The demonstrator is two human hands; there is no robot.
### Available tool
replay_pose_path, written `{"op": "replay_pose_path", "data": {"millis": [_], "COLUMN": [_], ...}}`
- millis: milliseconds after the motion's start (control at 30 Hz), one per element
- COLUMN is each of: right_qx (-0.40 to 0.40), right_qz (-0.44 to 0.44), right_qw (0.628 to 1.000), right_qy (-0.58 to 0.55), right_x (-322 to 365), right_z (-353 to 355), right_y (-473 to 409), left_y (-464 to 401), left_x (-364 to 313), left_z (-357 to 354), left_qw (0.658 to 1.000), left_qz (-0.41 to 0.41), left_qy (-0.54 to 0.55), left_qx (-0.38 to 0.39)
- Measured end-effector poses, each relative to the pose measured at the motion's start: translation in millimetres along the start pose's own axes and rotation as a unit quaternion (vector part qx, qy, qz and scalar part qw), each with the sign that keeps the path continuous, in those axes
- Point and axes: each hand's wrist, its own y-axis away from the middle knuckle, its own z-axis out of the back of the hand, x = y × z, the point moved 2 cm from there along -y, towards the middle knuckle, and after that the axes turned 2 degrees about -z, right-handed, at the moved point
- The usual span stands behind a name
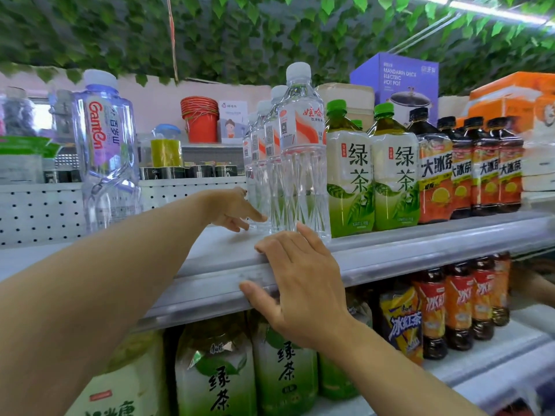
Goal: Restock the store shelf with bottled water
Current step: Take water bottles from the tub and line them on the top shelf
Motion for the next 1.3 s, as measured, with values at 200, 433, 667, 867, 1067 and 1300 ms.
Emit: {"op": "replay_pose_path", "data": {"millis": [200, 433, 667, 867, 1067, 1300], "right_qx": [0.013, 0.053, 0.053, 0.058, 0.086, 0.197], "right_qz": [-0.002, -0.008, -0.042, -0.029, 0.02, 0.072], "right_qw": [1.0, 0.999, 0.998, 0.996, 0.992, 0.963], "right_qy": [0.002, 0.002, -0.017, -0.062, -0.094, -0.17], "right_x": [1.1, 2.7, 22.1, 70.1, 148.1, 267.0], "right_z": [1.6, 6.2, 11.4, 13.8, 5.7, -15.2], "right_y": [-0.3, -0.2, 5.3, 21.5, 49.9, 116.0], "left_y": [18.1, 73.0, 144.6, 221.1, 316.7, 435.2], "left_x": [-2.0, -9.5, -8.5, 16.3, 80.3, 212.3], "left_z": [9.5, 16.4, 22.5, 35.9, 32.3, 18.3], "left_qw": [0.999, 0.994, 0.981, 0.95, 0.926, 0.935], "left_qz": [0.021, 0.027, -0.046, -0.101, -0.084, 0.074], "left_qy": [-0.035, -0.108, -0.11, -0.076, -0.132, -0.169], "left_qx": [-0.008, -0.017, -0.156, -0.285, -0.343, -0.302]}}
